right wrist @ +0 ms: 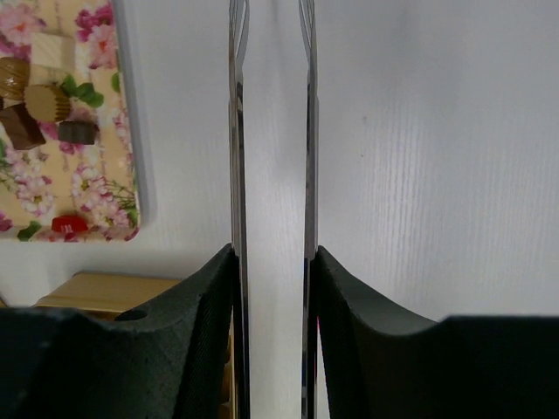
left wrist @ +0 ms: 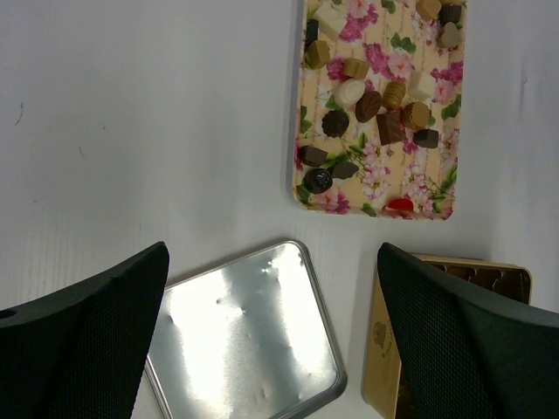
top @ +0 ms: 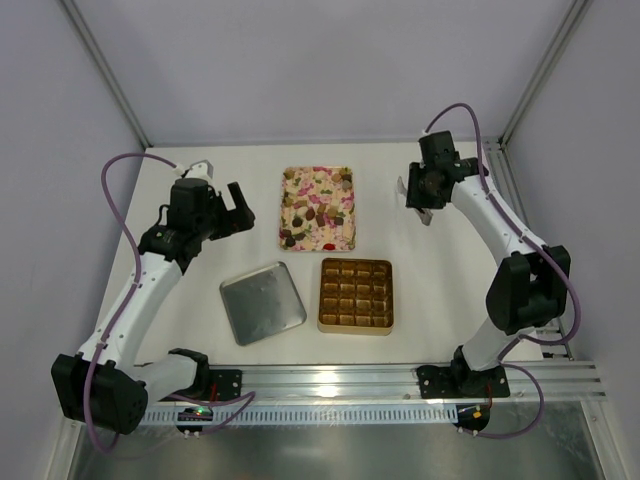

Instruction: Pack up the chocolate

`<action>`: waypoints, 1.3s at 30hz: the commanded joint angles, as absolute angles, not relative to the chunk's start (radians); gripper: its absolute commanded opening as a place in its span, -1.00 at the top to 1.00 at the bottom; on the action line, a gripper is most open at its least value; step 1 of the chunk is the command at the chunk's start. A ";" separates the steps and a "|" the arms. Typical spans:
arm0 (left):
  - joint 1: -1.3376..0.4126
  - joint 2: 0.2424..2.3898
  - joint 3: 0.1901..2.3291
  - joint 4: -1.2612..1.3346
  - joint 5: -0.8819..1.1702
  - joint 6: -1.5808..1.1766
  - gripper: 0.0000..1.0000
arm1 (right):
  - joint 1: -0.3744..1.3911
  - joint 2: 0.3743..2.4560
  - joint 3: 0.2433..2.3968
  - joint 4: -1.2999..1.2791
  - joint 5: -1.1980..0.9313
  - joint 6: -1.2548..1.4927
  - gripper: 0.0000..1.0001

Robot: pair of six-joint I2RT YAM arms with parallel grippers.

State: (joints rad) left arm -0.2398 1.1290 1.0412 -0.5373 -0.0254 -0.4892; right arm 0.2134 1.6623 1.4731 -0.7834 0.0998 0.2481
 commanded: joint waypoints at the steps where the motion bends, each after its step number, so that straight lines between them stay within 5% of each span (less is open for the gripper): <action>1: -0.238 1.109 1.063 -0.534 -0.028 -0.479 -0.99 | 0.268 1.605 1.551 -0.810 0.068 0.247 0.17; 14: -0.238 1.111 1.063 -0.535 -0.038 -0.476 -0.99 | 0.543 1.747 1.713 -0.873 0.055 0.253 0.19; 39: -0.238 1.123 1.065 -0.537 -0.037 -0.474 -0.99 | 0.583 1.798 1.657 -0.913 0.014 0.137 0.15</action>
